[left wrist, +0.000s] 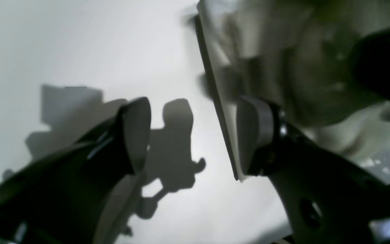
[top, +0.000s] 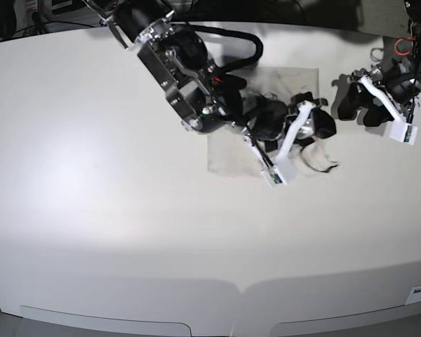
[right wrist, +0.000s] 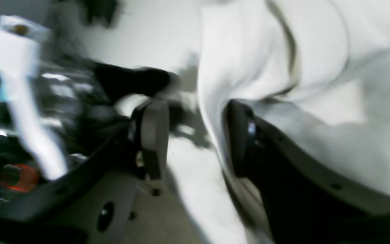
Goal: Fold the T-shirt properly
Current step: 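Lift the held end with the right gripper and fold it toward the left gripper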
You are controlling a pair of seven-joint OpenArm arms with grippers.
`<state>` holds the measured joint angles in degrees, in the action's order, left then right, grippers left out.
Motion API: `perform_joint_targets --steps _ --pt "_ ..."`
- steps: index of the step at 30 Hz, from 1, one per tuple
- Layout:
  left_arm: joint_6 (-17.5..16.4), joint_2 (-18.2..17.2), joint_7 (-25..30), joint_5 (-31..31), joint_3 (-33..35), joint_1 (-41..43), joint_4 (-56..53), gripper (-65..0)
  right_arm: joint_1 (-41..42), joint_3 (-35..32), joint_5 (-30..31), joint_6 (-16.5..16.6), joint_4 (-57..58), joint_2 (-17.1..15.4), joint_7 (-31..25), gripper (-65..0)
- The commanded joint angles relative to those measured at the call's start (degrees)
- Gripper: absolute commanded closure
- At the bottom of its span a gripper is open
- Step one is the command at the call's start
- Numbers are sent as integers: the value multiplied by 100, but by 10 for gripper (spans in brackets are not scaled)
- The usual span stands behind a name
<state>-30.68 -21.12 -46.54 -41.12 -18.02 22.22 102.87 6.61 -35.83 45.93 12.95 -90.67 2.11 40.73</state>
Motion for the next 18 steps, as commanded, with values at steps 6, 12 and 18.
perform_joint_targets --steps 6,12,18 --pt "-63 -153 120 428 -42 -13 101 -390 420 17 669 275 -63 59 177 -287" --pt "345 -409 162 551 -92 -15 101 -385 796 109 654 275 -66 -55 481 -285" --pt "579 -260 162 -293 -144 -9 101 -53 1335 109 7 197 -63 -741 647 -27"
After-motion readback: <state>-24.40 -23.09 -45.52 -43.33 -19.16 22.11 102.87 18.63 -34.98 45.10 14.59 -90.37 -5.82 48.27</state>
